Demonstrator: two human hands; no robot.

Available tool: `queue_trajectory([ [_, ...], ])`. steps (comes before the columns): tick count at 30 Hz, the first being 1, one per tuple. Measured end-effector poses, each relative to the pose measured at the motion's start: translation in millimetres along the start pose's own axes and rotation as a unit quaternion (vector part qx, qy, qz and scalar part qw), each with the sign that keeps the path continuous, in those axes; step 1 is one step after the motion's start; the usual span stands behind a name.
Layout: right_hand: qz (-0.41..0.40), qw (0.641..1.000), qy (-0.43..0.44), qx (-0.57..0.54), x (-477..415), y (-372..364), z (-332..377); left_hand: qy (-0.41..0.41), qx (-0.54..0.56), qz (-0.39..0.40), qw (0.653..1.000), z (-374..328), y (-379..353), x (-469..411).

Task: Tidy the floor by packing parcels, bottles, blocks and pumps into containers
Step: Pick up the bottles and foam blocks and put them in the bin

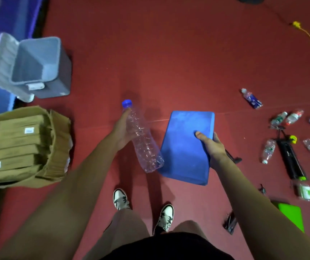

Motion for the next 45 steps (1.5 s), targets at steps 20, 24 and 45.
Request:
queue_trajectory([
  [20, 0.17, 0.969, 0.034, 0.176, -37, -399, 2, -0.12, 0.009, -0.185, 0.975, -153, 321, 216],
  [24, 0.187, 0.962, 0.033, 0.196, -45, -446, 3, -0.134, 0.015, -0.218, 0.967, -168, 361, 234],
  [45, 0.206, 0.94, 0.029, 0.272, -282, -639, 155, -0.162, 0.07, -0.425, 0.888, -359, 509, 59],
])
Point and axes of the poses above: each hand's wrist, its own x-axis away from the middle knuckle, its own y-axis out of the back of the hand, z = x × y, the point moved 2 cm from there along -x, towards the middle knuckle, and after that the axes turned 14 degrees about z, right-handed, at the moved point
